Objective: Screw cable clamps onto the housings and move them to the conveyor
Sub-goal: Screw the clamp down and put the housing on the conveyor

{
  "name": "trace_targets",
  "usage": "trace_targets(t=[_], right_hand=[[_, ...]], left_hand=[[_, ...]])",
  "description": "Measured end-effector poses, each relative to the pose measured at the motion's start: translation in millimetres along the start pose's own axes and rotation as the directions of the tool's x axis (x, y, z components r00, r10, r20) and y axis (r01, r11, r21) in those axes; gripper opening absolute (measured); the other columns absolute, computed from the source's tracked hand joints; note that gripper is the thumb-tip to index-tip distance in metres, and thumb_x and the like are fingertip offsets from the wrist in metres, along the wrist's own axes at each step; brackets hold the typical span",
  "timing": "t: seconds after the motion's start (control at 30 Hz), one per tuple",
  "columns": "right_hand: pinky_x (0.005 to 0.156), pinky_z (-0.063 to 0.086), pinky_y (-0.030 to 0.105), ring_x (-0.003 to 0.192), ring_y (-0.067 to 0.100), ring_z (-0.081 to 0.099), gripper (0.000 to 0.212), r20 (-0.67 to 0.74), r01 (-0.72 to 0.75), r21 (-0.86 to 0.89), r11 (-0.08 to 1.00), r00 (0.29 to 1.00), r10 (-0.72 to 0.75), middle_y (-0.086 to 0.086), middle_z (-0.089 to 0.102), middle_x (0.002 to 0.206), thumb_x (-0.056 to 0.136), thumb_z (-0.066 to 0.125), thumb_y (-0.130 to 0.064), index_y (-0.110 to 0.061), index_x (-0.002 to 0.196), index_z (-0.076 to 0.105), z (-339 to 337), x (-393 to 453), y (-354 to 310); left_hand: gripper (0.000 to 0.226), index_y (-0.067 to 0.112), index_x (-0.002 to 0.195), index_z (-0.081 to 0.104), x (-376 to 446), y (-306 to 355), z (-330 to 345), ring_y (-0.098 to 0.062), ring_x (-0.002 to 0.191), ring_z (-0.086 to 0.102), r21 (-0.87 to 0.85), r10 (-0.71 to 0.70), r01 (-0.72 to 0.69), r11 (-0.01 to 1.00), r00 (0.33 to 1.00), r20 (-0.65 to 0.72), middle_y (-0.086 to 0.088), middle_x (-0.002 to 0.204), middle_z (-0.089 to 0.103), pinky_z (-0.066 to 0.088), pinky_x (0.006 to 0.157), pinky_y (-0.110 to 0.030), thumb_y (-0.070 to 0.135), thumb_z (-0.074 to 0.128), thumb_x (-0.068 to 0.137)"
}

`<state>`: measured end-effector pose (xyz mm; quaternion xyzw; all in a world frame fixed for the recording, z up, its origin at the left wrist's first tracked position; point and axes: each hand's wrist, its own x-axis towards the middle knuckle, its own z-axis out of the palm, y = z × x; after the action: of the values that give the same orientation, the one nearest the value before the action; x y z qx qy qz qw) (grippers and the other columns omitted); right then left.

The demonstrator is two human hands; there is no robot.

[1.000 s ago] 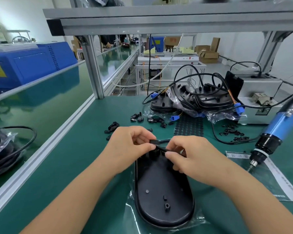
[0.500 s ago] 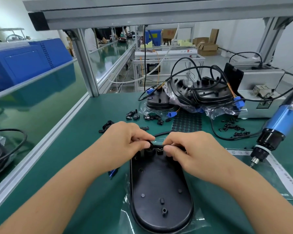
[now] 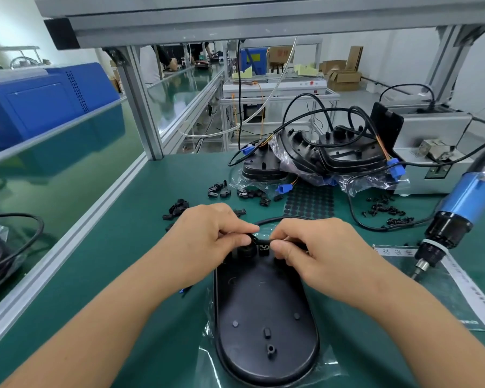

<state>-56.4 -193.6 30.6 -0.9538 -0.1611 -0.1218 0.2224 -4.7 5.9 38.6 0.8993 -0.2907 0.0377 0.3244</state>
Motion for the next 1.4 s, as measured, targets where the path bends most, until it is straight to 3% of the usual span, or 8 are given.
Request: trace_targets(t=[0.3, 0.4, 0.53, 0.93, 1.1, 1.2, 1.3, 1.4], right_hand=[[0.074, 0.042, 0.027, 0.076, 0.008, 0.056, 0.013, -0.03, -0.032, 0.091, 0.995, 0.999, 0.035, -0.008, 0.063, 0.079, 0.094, 0.052, -0.033, -0.026, 0.09, 0.063, 7, 3, 5], [0.07, 0.035, 0.016, 0.076, 0.004, 0.049, 0.012, -0.044, -0.032, 0.124, 0.992, 0.998, 0.038, -0.009, 0.055, 0.079, 0.093, 0.053, -0.031, -0.027, 0.084, 0.061, 10, 3, 9], [0.065, 0.035, 0.01, 0.072, 0.001, 0.052, 0.016, -0.07, -0.031, 0.161, 0.986, 0.997, 0.043, -0.015, 0.054, 0.067, 0.094, 0.055, -0.026, -0.027, 0.078, 0.055, 12, 5, 10], [0.066, 0.049, 0.027, 0.07, 0.005, 0.055, 0.016, -0.048, -0.032, 0.224, 0.974, 0.998, 0.044, -0.012, 0.054, 0.07, 0.094, 0.052, -0.034, -0.027, 0.082, 0.059, 16, 0, 10], [0.07, 0.038, 0.014, 0.072, 0.003, 0.052, 0.016, -0.049, -0.046, 0.132, 0.99, 0.997, 0.052, -0.012, 0.057, 0.073, 0.093, 0.056, -0.032, -0.024, 0.087, 0.069, 17, 6, 10], [0.064, 0.039, 0.009, 0.052, -0.008, 0.055, 0.016, 0.009, -0.124, 0.193, 0.973, 0.992, 0.124, -0.017, 0.06, 0.069, 0.094, 0.055, -0.032, -0.029, 0.089, 0.07, 19, 8, 9], [0.058, 0.044, 0.01, 0.039, 0.002, 0.058, 0.013, 0.062, -0.202, 0.31, 0.929, 0.979, 0.192, -0.025, 0.062, 0.062, 0.093, 0.057, -0.031, -0.033, 0.084, 0.066, 20, 7, 10], [0.066, 0.045, 0.014, 0.06, 0.0, 0.061, 0.01, -0.052, -0.208, 0.264, 0.942, 0.972, 0.229, -0.018, 0.063, 0.065, 0.089, 0.06, -0.03, -0.03, 0.081, 0.066, 17, 5, 13]], left_hand=[[0.026, 0.038, 0.11, 0.071, 12, -2, -3, 0.007, 0.078, 0.049, -0.033, 0.029, -0.022, 0.999, 0.971, 0.236, 0.009, 0.09, 0.053, 0.033, 0.073, -0.005, 0.02, 0.064, 0.091], [0.027, 0.04, 0.11, 0.07, 15, -7, -4, 0.007, 0.09, 0.054, -0.09, 0.018, 0.009, 0.996, 0.955, 0.297, 0.015, 0.098, 0.06, 0.036, 0.078, -0.004, 0.02, 0.062, 0.093], [0.01, 0.032, 0.092, 0.073, 13, -10, 0, -0.005, 0.075, 0.062, -0.176, -0.08, 0.12, 0.977, 0.972, 0.22, 0.011, 0.082, 0.071, 0.049, 0.075, -0.022, 0.025, 0.068, 0.088], [0.008, 0.025, 0.088, 0.074, -4, 1, 19, 0.002, 0.081, 0.061, -0.196, -0.042, 0.044, 0.98, 0.999, 0.017, 0.013, 0.081, 0.07, 0.042, 0.07, -0.009, 0.02, 0.068, 0.086], [0.01, 0.033, 0.083, 0.077, -3, 1, 22, 0.006, 0.082, 0.063, -0.195, -0.133, 0.126, 0.973, 0.991, -0.02, 0.022, 0.08, 0.071, 0.041, 0.07, -0.006, 0.025, 0.071, 0.084], [0.014, 0.037, 0.073, 0.076, -1, 2, 23, 0.002, 0.073, 0.065, -0.209, -0.2, 0.188, 0.96, 0.979, -0.039, 0.021, 0.073, 0.072, 0.047, 0.066, -0.011, 0.027, 0.073, 0.082], [0.014, 0.034, 0.069, 0.075, 1, 2, 24, -0.005, 0.059, 0.061, -0.253, -0.249, 0.236, 0.938, 0.968, -0.017, 0.007, 0.068, 0.072, 0.048, 0.061, -0.016, 0.026, 0.074, 0.08], [0.012, 0.03, 0.069, 0.076, 1, 2, 23, -0.005, 0.057, 0.057, -0.299, -0.274, 0.268, 0.916, 0.961, 0.021, 0.001, 0.068, 0.072, 0.046, 0.058, -0.014, 0.024, 0.075, 0.079]])
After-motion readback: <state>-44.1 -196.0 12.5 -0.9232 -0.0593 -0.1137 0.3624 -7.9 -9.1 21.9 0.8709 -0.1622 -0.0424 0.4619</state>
